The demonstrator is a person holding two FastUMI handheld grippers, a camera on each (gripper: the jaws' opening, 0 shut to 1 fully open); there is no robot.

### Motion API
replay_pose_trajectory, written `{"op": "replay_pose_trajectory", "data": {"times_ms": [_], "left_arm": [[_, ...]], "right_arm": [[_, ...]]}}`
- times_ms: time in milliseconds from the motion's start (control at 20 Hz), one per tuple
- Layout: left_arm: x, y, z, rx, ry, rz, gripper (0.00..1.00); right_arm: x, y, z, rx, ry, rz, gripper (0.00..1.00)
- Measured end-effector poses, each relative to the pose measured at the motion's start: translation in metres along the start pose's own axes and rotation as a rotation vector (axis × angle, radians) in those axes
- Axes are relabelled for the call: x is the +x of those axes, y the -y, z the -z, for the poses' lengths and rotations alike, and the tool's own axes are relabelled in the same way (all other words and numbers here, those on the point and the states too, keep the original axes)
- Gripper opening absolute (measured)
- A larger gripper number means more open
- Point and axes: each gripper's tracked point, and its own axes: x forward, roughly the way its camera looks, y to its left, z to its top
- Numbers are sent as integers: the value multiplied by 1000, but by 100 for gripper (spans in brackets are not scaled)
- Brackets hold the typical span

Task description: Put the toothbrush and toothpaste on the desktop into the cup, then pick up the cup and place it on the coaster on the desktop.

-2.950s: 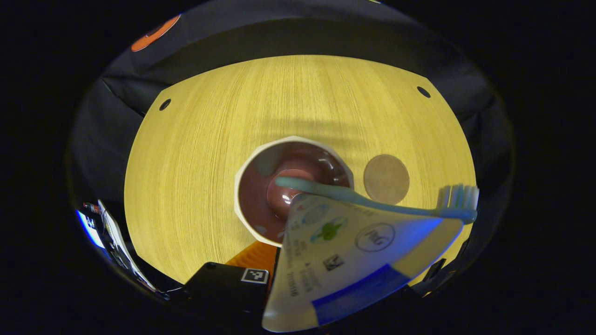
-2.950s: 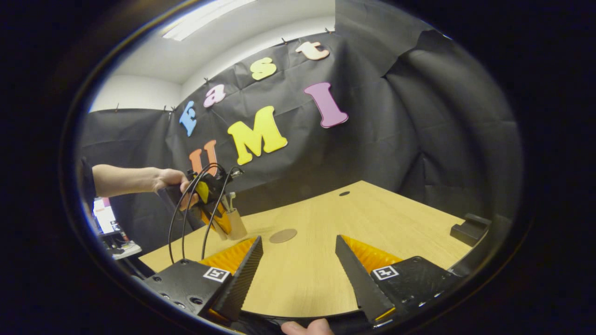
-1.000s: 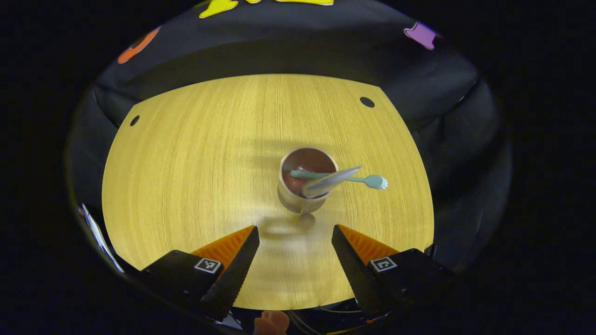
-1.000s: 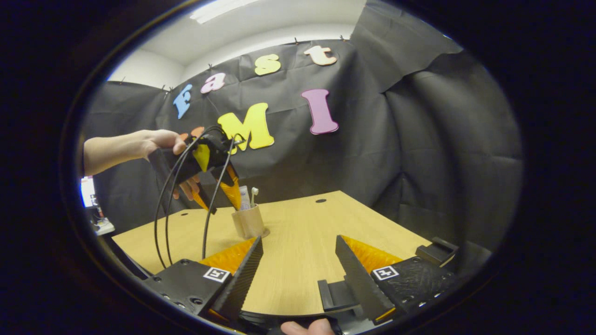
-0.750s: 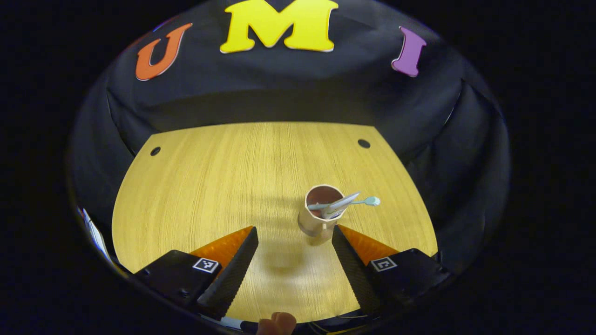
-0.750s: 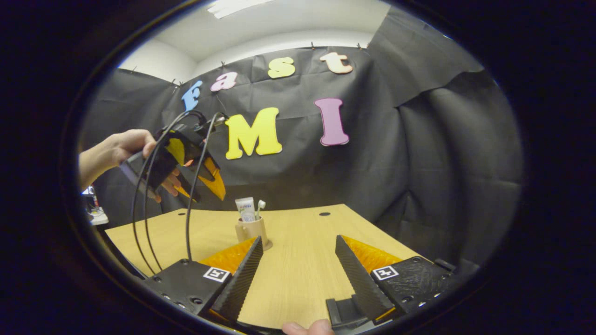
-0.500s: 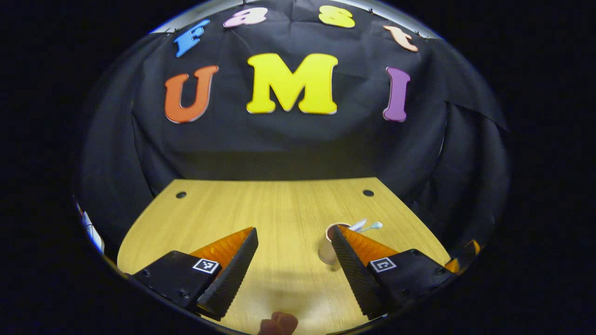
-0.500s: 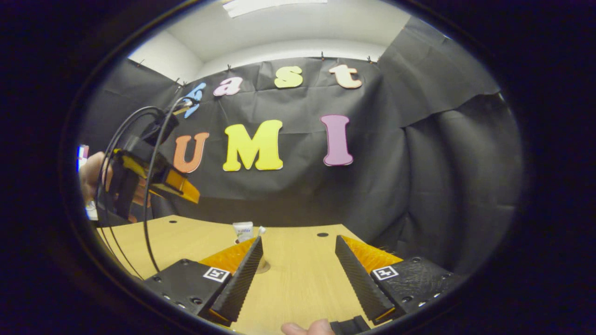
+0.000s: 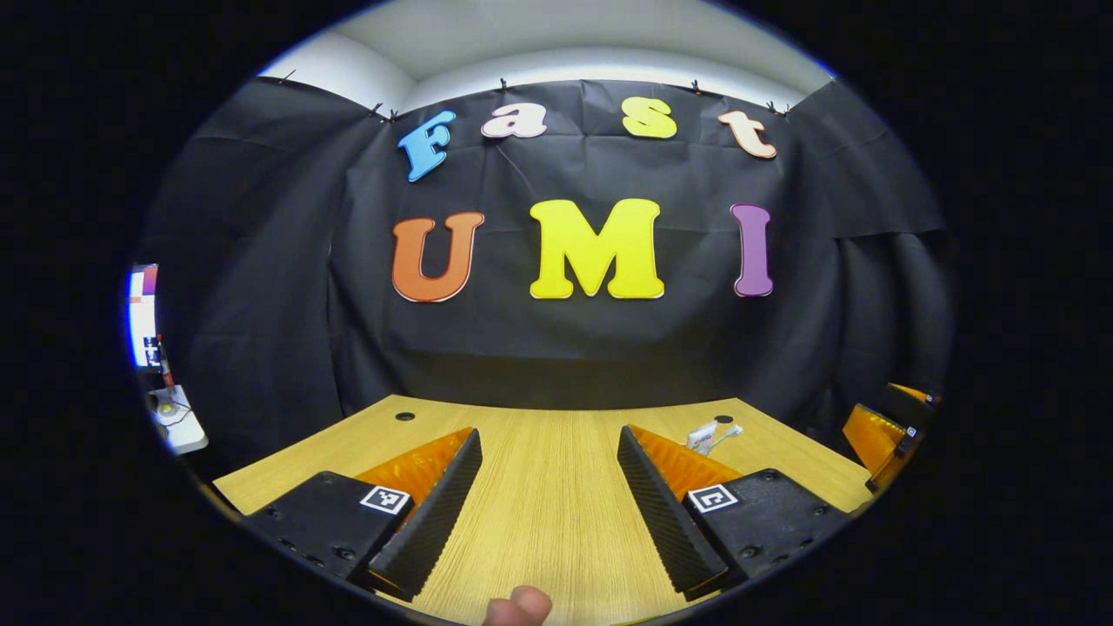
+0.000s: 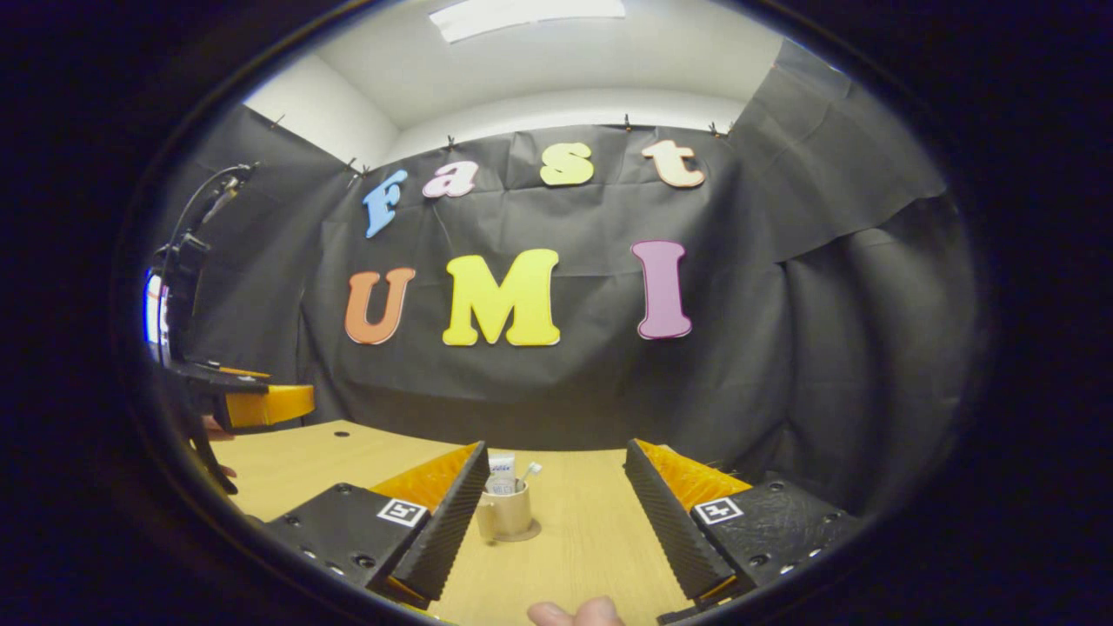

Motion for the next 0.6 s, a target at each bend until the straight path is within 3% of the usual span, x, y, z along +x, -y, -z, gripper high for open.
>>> {"op": "replay_pose_trajectory", "data": {"times_ms": [250, 300, 350, 600], "left_arm": [[-8, 3, 12, 2, 6, 0, 100], [-7, 2, 14, 17, 2, -10, 93], [-8, 3, 15, 26, 6, -11, 100], [-12, 15, 12, 36, 33, 21, 100]], "right_arm": [[-3, 3, 8, -14, -17, 17, 95], [-4, 3, 8, -9, -19, 20, 96], [-5, 4, 9, -6, -22, 23, 95], [-7, 7, 12, -17, -31, 30, 94]]}}
